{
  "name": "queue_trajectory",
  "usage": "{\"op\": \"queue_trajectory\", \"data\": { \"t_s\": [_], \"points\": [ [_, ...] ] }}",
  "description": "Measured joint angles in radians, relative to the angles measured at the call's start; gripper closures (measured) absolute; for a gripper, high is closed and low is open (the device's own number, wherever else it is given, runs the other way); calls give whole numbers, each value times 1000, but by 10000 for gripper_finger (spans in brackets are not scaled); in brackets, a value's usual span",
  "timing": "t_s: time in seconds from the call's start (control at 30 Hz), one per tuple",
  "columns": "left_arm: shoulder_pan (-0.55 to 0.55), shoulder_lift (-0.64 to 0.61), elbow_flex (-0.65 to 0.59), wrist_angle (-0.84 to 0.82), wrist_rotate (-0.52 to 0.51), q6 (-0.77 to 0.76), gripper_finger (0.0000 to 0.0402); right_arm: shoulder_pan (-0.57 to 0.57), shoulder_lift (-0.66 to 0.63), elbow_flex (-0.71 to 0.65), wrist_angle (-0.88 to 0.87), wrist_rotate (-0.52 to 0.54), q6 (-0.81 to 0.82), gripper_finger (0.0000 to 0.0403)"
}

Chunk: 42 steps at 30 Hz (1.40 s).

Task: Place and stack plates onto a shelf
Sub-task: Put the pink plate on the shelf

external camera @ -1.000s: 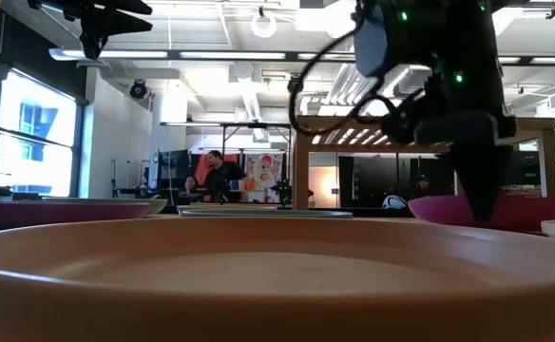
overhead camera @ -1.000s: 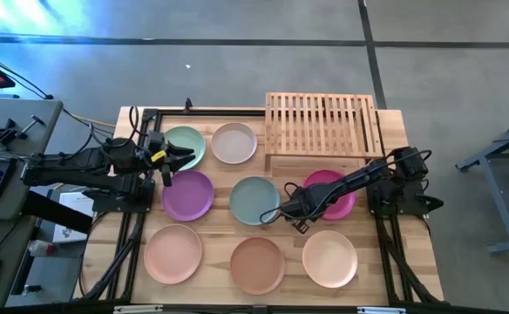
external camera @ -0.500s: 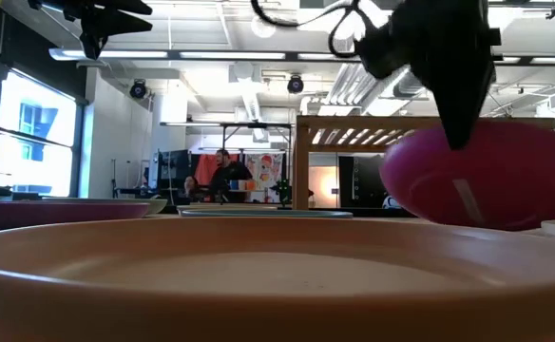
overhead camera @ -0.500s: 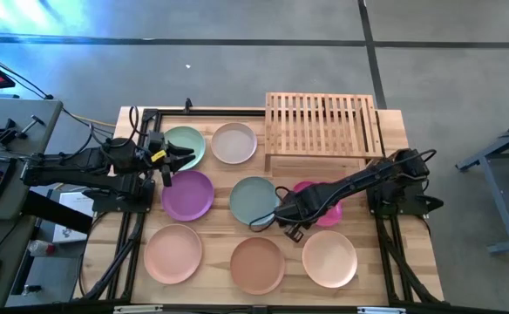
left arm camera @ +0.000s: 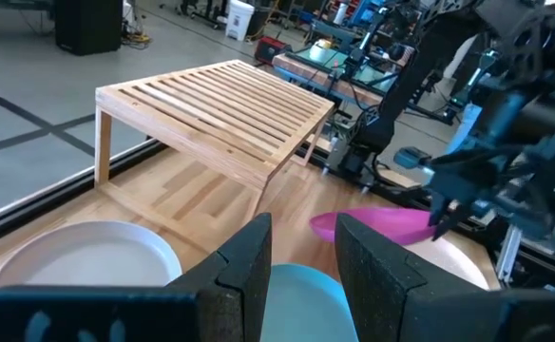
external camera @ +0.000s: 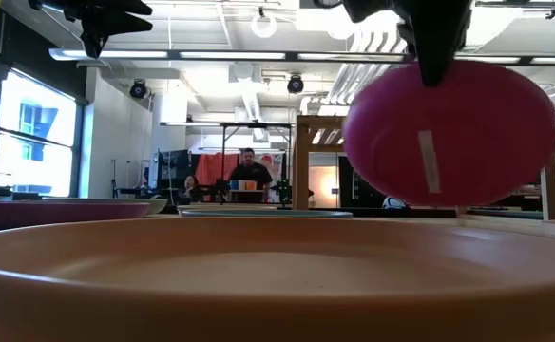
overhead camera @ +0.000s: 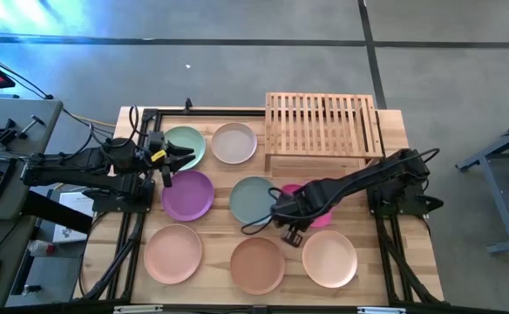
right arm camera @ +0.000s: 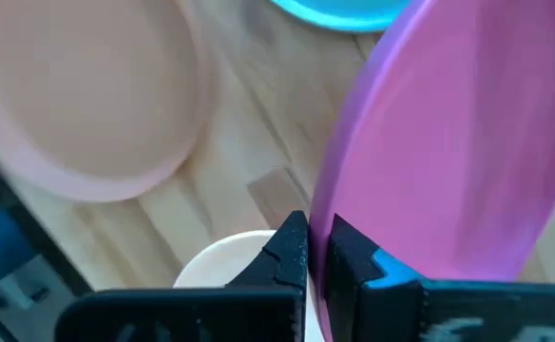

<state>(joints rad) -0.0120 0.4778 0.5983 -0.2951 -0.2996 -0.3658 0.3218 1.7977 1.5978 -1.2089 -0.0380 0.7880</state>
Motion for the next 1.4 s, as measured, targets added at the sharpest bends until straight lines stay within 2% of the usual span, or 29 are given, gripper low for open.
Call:
{"op": "queue_trajectory", "data": {
  "t_s": [0.23,0.63,0.87,1.0,1.2,1.4],
  "points": [
    [0,0,0,0,0,3,296,0,0,122,0,-76,-119,403],
    [0,0,0,0,0,3,296,-8,-2,359,-172,-33,-263,403],
    [0,0,0,0,0,3,296,-10,-2,509,-271,100,-325,403],
    [0,0,0,0,0,3,296,-14,-2,578,-371,254,-326,403],
    [0,2,0,0,0,3,296,-39,-20,594,-363,470,-421,403],
    [0,2,0,0,-2,3,296,-102,-24,581,-364,575,-522,403]
  ]
}}
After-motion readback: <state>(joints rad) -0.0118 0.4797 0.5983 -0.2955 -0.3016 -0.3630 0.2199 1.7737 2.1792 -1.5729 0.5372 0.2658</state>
